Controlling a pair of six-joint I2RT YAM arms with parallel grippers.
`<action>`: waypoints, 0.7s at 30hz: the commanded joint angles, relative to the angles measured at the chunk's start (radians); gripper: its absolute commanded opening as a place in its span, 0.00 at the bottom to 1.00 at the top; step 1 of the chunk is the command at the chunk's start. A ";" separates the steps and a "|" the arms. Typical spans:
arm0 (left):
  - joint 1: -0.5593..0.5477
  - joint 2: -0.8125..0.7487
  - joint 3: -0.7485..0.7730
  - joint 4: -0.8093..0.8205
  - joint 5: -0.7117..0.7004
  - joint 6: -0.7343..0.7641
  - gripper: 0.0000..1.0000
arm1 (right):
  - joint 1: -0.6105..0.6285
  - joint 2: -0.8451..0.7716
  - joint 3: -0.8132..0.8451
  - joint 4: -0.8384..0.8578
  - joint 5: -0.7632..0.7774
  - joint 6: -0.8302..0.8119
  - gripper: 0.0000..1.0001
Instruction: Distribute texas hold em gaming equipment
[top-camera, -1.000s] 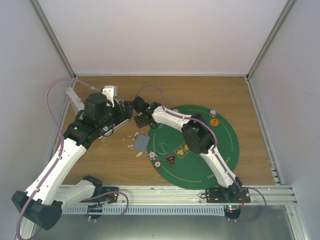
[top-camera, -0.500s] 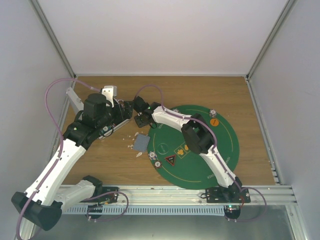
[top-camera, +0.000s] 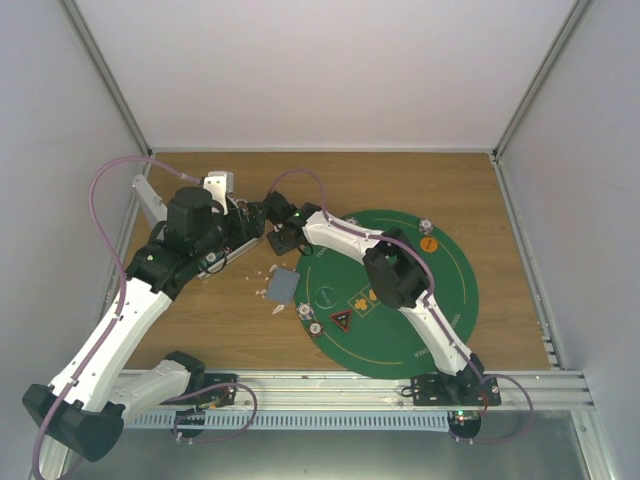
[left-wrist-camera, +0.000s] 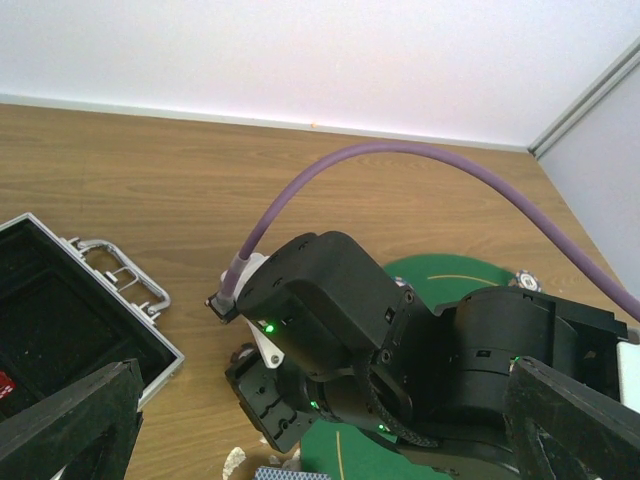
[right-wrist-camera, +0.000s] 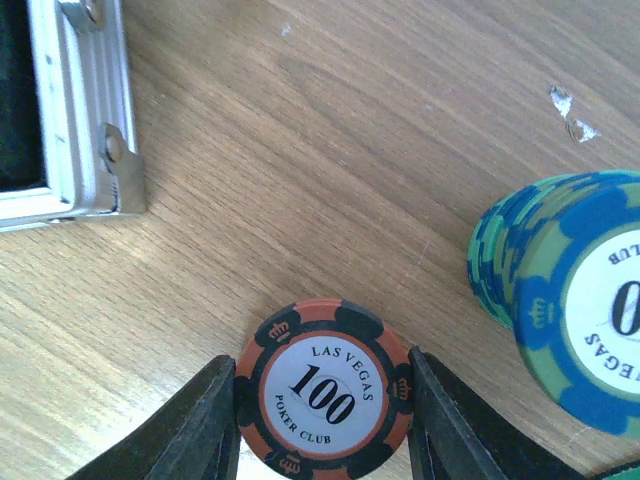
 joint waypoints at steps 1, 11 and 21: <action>0.008 -0.016 0.002 0.034 0.001 -0.010 0.99 | 0.008 -0.059 0.036 -0.018 -0.010 0.000 0.34; 0.009 -0.015 0.002 0.035 0.005 -0.010 0.99 | 0.010 -0.102 -0.016 -0.004 -0.017 0.004 0.34; 0.009 -0.016 -0.001 0.034 -0.001 -0.008 0.99 | 0.008 -0.328 -0.367 0.091 0.022 0.055 0.34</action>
